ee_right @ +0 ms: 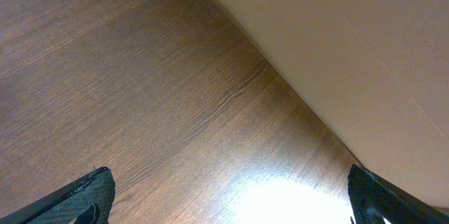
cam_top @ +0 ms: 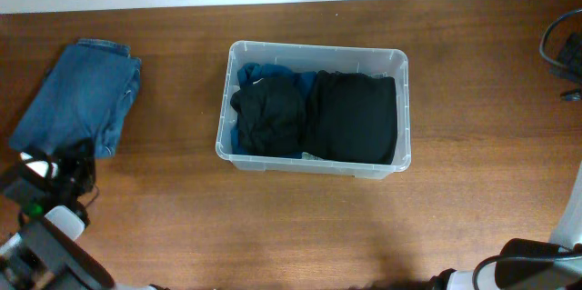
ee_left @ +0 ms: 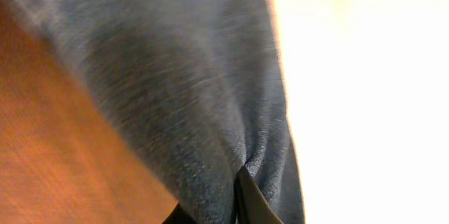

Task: Pack container
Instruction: 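Lift the denim and carry it toward the bin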

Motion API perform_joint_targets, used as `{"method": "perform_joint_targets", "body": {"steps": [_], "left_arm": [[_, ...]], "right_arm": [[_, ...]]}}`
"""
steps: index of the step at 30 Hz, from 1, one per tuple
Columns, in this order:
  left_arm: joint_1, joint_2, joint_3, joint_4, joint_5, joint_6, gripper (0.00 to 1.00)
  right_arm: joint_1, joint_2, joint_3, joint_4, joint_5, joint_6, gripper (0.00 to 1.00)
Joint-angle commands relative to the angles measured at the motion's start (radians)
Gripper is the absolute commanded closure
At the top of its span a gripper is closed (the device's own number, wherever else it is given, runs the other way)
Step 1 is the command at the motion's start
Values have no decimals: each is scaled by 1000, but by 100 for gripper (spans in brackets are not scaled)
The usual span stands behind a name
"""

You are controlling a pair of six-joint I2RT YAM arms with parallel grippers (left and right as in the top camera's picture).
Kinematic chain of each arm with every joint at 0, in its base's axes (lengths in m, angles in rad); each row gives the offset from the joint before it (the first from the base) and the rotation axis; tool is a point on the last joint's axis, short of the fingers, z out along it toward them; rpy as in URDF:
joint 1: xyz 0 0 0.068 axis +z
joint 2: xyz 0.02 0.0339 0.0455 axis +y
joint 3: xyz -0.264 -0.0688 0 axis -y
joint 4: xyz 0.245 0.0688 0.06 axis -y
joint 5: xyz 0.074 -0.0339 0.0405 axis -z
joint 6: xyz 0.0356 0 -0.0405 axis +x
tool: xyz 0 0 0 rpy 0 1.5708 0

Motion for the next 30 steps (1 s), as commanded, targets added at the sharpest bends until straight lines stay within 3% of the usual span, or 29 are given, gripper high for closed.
{"method": "perform_joint_targets", "body": {"steps": [1, 10, 16, 26, 30], "left_arm": [[-5, -200, 13, -69, -2, -5, 99], [-5, -429, 31, -159, -30, 10, 99], [-29, -442, 130, -166, 107, 10, 100], [-191, -442, 348, -160, 166, 14, 99], [-284, -442, 406, -22, 166, 82, 100]], "right_arm": [[-2, 1, 5, 2, 12, 15, 1], [-2, 1, 5, 2, 12, 15, 1], [-2, 1, 5, 2, 12, 15, 1], [-2, 1, 5, 2, 12, 15, 2], [-2, 1, 5, 2, 12, 15, 2]]}}
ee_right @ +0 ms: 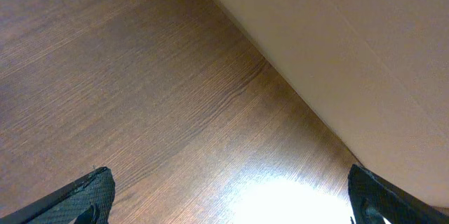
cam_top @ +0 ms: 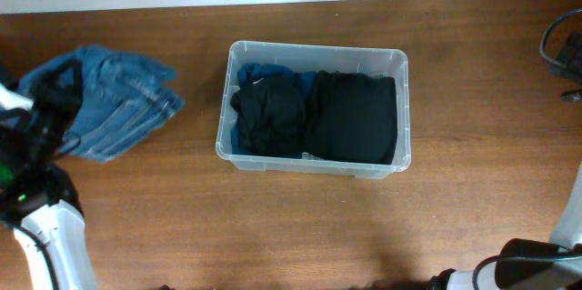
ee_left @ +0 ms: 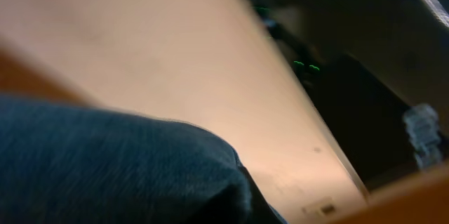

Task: Pack container
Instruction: 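Lift the denim and carry it toward the bin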

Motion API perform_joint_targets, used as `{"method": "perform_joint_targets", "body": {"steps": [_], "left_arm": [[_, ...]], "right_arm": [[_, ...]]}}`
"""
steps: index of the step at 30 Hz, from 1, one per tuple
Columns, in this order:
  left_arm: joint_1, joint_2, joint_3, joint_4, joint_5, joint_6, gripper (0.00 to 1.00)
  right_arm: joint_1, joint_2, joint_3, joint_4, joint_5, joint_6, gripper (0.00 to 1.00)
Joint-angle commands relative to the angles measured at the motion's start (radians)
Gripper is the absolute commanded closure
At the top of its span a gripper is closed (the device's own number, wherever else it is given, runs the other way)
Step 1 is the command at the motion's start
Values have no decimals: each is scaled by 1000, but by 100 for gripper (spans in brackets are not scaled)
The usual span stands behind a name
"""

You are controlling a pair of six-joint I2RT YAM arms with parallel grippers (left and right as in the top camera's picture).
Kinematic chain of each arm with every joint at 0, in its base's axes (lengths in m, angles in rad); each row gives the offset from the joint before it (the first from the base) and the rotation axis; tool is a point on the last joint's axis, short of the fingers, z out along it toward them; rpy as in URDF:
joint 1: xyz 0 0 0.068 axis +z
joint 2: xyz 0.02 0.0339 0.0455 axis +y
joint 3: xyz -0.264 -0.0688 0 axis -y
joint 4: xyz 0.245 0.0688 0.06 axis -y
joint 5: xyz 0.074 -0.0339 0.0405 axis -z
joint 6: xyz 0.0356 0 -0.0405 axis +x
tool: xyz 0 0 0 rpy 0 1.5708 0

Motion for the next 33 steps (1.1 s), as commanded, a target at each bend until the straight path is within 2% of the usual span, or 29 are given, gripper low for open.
{"method": "perform_joint_targets", "body": {"steps": [1, 10, 14, 17, 23, 24, 27, 33], "left_arm": [[-96, -38, 116, 176, 47, 74, 99], [-288, -14, 135, 521, 29, 74, 99], [-370, 40, 142, 633, 47, 73, 100], [-436, 99, 178, 658, 84, 72, 100], [-587, 260, 377, 614, 259, 69, 100], [-631, 314, 473, 523, 294, 69, 100], [-688, 394, 627, 381, 332, 70, 100], [-811, 564, 905, 257, 407, 70, 99]], "right_arm": [[-2, 1, 5, 3, 12, 15, 2], [-2, 1, 5, 3, 13, 15, 2], [-2, 1, 5, 2, 12, 15, 1], [-2, 1, 5, 2, 12, 15, 1], [-2, 1, 5, 3, 13, 15, 1], [-2, 1, 5, 3, 12, 15, 2], [-2, 1, 5, 3, 12, 15, 2], [-2, 1, 5, 2, 12, 15, 2]]}}
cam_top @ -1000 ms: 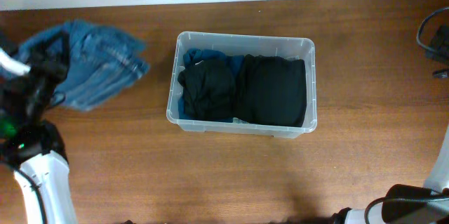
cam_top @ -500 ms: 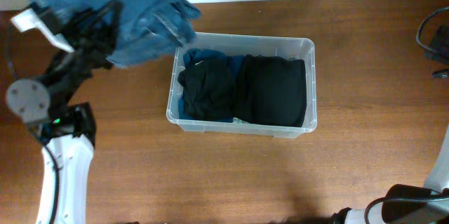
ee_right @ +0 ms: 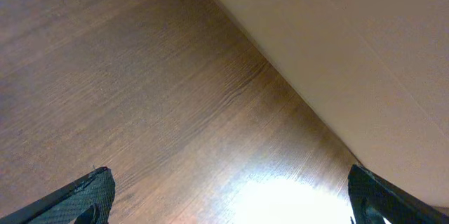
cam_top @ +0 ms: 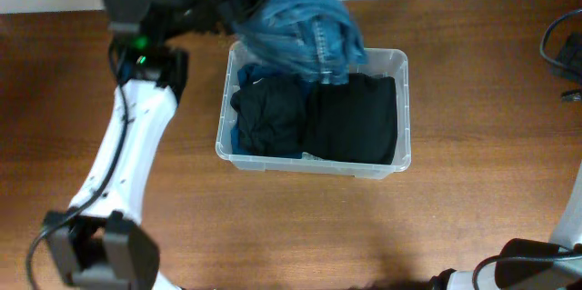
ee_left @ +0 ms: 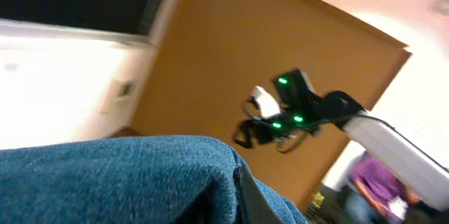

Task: Pack container
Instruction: 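Lift the denim and carry it toward the bin, then carry the jeans over the bin's right half with the left gripper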

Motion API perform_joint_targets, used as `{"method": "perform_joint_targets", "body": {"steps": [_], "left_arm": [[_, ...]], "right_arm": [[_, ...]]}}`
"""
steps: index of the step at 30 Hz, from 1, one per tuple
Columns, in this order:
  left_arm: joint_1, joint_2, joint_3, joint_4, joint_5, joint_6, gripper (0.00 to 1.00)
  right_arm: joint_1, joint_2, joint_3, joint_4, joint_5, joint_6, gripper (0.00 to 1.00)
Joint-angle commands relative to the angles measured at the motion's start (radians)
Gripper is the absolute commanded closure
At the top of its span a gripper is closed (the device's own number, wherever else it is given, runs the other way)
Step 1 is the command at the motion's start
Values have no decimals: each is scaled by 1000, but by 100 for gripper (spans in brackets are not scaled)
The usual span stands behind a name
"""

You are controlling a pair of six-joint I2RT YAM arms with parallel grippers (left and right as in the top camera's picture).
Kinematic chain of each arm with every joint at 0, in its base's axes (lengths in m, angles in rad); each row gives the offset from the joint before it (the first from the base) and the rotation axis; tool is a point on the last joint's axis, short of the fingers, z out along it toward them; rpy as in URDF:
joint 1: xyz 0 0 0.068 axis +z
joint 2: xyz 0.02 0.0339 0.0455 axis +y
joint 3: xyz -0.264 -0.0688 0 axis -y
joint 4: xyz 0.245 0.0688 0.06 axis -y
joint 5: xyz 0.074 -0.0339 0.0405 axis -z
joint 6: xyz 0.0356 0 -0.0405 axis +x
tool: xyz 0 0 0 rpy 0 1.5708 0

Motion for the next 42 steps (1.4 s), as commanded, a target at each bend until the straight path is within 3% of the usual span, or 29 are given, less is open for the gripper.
{"method": "perform_joint_targets", "body": {"steps": [1, 6, 12, 26, 42], "left_arm": [[-91, 81, 216, -15, 62, 29, 100], [-180, 200, 341, -60, 91, 29, 100], [-258, 280, 354, -59, 152, 52, 100], [-253, 350, 353, -130, 420, 76, 99], [-238, 350, 353, -152, 406, 73, 100]], "right_arm": [[-2, 0, 5, 3, 12, 15, 1], [-2, 0, 5, 3, 12, 15, 1], [-2, 0, 5, 3, 12, 15, 2], [-2, 0, 5, 3, 12, 15, 2], [-2, 0, 5, 3, 12, 15, 2]]}}
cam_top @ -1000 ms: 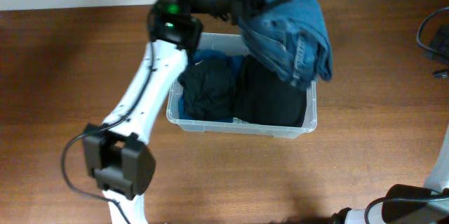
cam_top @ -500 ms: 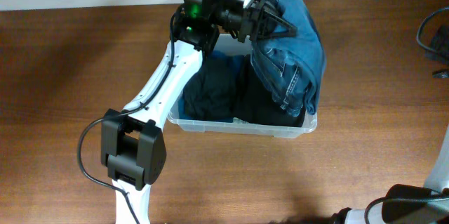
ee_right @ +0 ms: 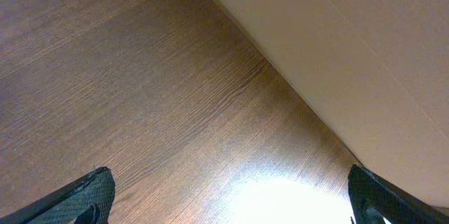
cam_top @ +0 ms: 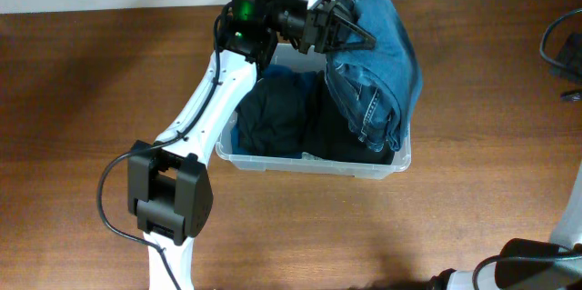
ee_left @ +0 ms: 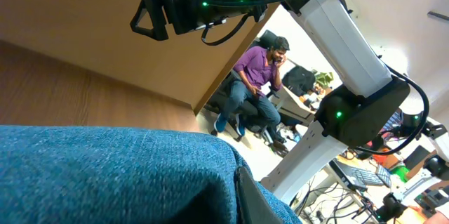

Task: Pack container
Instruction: 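Carry the jeans over the bin's right half with the left gripper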

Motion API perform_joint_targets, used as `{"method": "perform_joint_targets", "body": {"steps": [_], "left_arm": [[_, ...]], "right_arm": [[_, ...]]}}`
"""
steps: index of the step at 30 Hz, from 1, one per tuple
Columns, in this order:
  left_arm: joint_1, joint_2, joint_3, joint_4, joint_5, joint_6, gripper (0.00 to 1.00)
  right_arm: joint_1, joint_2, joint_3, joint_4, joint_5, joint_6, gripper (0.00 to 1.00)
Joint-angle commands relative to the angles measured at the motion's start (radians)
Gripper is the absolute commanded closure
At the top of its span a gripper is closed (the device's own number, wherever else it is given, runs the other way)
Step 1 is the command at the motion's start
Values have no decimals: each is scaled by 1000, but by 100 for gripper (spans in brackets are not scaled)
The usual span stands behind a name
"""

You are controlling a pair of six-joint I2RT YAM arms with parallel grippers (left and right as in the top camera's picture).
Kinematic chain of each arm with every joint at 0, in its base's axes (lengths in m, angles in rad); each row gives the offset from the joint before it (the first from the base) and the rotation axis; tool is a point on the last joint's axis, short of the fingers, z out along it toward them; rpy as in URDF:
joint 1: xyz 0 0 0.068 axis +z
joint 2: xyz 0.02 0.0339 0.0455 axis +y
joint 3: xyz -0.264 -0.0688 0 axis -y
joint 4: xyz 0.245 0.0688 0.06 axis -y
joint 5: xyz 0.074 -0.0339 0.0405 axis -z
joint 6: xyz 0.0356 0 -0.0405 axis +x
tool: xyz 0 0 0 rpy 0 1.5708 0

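Observation:
Folded blue jeans [cam_top: 377,63] hang over the right half of the clear plastic container [cam_top: 401,158], held up by my left gripper [cam_top: 338,25], which is shut on their upper edge. In the left wrist view the denim [ee_left: 105,175] fills the lower frame against one dark finger [ee_left: 247,199]. Black clothes [cam_top: 277,117] and a bit of blue cloth lie in the container. My right gripper [ee_right: 228,210] is open over bare wood, its fingertips [ee_right: 91,192] far apart, away from the container.
The brown wooden table [cam_top: 109,81] spreads around the container. Black cables [cam_top: 559,45] sit at the right edge. The right arm's base [cam_top: 536,263] shows at the lower right corner. A pale wall borders the table's far edge.
My left gripper has carried the jeans rightward, from above the container's back left corner to over its right half. The jeans now hang lower over the black clothes. The right arm has not moved.
The jeans first lay folded on the table's left side with my left gripper at their near edge. Then they were lifted and bunched in that gripper. Later they hung over the container's back left corner, and now they hang over its right half.

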Motion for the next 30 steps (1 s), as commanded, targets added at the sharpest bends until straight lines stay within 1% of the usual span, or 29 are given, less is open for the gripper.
{"method": "perform_joint_targets", "body": {"steps": [1, 3, 9, 20, 23, 25, 27, 28, 30], "left_arm": [[3, -10, 45, 10, -4, 28, 99], [6, -10, 45, 3, -8, 28, 99], [26, -10, 44, -134, -65, 33, 99], [81, -10, 44, -278, -126, 40, 99], [87, -10, 44, -353, -143, 78, 99], [88, -10, 44, -451, -186, 132, 100], [88, -10, 45, -560, -259, 201, 100], [88, -10, 45, -657, -339, 250, 100], [88, -13, 45, -787, -452, 319, 100]], "right_arm": [[-2, 0, 5, 3, 12, 15, 2], [-2, 0, 5, 3, 12, 15, 2], [-2, 0, 5, 3, 12, 15, 1], [-2, 0, 5, 3, 12, 15, 2], [-2, 0, 5, 3, 12, 15, 1], [-2, 0, 5, 3, 12, 15, 2], [-2, 0, 5, 3, 12, 15, 1], [-2, 0, 5, 3, 12, 15, 2], [-2, 0, 5, 3, 12, 15, 1]]}}
